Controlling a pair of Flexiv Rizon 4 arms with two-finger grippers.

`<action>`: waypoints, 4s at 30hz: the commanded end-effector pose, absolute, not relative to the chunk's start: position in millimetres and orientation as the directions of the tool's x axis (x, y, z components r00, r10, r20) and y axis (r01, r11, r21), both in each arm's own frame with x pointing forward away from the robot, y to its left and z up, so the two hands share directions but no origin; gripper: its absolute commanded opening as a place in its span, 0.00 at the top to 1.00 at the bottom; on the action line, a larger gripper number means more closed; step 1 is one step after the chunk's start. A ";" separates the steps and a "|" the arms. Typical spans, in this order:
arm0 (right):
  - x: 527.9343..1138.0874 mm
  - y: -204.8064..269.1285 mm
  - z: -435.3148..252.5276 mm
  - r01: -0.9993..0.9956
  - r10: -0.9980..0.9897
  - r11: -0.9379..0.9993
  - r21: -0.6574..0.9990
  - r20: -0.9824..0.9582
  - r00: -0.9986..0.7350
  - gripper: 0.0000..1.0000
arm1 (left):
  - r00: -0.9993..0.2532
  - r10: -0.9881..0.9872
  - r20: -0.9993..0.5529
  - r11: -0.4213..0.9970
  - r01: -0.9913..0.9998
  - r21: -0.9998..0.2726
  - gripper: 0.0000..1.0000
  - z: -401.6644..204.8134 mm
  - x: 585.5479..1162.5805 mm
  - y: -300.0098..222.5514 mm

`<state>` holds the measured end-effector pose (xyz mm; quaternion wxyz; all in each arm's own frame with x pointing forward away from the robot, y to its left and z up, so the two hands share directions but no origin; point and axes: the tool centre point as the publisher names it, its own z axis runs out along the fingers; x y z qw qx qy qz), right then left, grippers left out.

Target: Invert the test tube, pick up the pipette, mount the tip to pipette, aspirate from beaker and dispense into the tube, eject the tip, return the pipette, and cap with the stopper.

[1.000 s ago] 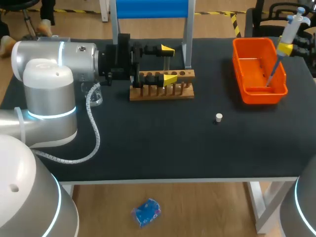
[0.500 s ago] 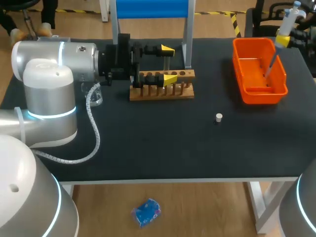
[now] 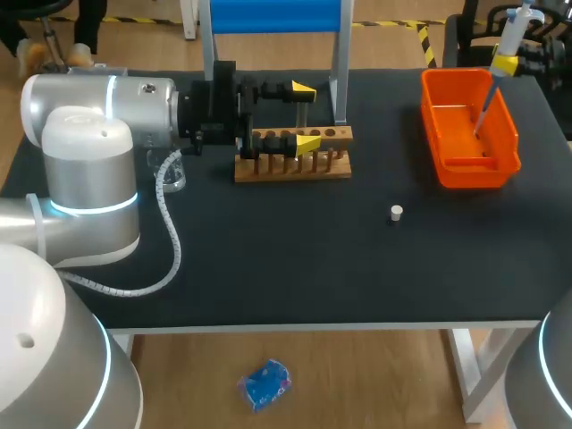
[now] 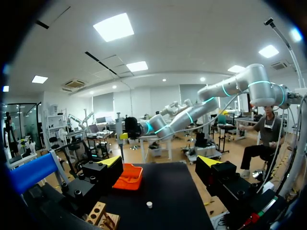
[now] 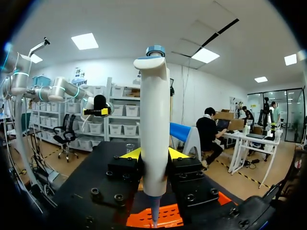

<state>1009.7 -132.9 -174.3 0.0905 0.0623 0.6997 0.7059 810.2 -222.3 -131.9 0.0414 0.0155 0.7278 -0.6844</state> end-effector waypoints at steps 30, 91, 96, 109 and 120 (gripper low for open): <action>1013.7 -135.1 -175.4 -0.041 0.154 -0.006 0.999 -0.040 -0.987 1.00 | -0.989 -0.144 -0.044 0.371 -0.013 -0.928 0.00 -57.1 908.2 -351.1; 1013.7 -135.1 -175.4 -0.041 0.154 -0.006 0.999 -0.040 -0.987 1.00 | -0.980 -0.129 -0.149 0.033 0.146 -0.989 1.00 -67.0 971.2 -518.0; 1013.7 -135.1 -175.4 -0.041 0.154 -0.006 0.999 -0.040 -0.987 1.00 | -0.980 -0.129 -0.149 0.033 0.146 -0.989 1.00 -67.0 971.2 -518.0; 1013.7 -135.1 -175.4 -0.041 0.154 -0.006 0.999 -0.040 -0.987 1.00 | -0.989 -0.127 -0.078 -0.009 0.080 -0.997 1.00 -65.5 991.2 -529.1; 1013.7 -135.1 -175.4 -0.041 0.154 -0.006 0.999 -0.040 -0.987 1.00 | -0.993 -0.106 -0.056 -0.017 0.058 -0.998 1.00 -67.3 1009.7 -540.7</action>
